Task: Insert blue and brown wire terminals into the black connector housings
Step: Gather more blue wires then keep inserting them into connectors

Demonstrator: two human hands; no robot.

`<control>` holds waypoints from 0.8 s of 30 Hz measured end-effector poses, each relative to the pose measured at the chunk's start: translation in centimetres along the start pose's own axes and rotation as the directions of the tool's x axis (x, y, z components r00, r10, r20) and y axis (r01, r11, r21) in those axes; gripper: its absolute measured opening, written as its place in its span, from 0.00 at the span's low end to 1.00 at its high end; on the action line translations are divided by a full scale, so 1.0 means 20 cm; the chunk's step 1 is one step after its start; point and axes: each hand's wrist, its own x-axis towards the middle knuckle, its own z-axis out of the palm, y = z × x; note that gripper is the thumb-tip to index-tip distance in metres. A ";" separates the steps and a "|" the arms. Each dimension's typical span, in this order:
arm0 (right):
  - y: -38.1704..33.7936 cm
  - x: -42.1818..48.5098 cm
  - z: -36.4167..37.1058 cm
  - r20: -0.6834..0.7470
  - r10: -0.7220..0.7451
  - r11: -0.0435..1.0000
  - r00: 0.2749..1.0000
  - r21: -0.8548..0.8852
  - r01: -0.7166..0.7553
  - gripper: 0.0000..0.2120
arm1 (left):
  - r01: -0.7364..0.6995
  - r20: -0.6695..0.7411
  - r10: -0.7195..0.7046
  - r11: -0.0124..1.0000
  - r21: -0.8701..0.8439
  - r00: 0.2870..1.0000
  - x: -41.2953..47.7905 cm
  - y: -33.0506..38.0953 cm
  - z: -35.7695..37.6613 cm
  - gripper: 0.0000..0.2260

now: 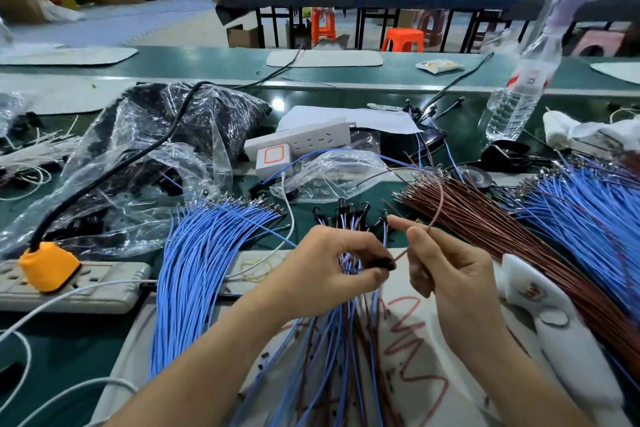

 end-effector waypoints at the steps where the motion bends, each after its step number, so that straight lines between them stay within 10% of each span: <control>1: 0.00 0.00 0.00 0.018 -0.002 1.000 1.000 -0.009 0.003 0.13 | 0.002 -0.002 -0.002 1.000 -0.025 1.000 0.00 0.00 0.00 0.03; 12: 0.03 0.00 -0.01 0.157 0.025 0.992 0.987 -0.125 -0.005 0.16 | 0.053 -0.100 -0.127 0.840 -0.541 0.987 0.02 -0.01 -0.01 0.05; 20: 0.02 -0.01 0.02 0.218 0.073 0.986 0.973 -0.165 -0.037 0.07 | 0.072 -0.100 -0.169 0.784 -0.617 0.981 0.02 -0.02 0.00 0.04; 24: -0.02 -0.02 0.01 0.492 0.287 0.957 0.822 -0.179 -0.227 0.06 | 0.057 -0.104 -0.357 0.412 -0.909 0.928 0.04 -0.05 -0.04 0.05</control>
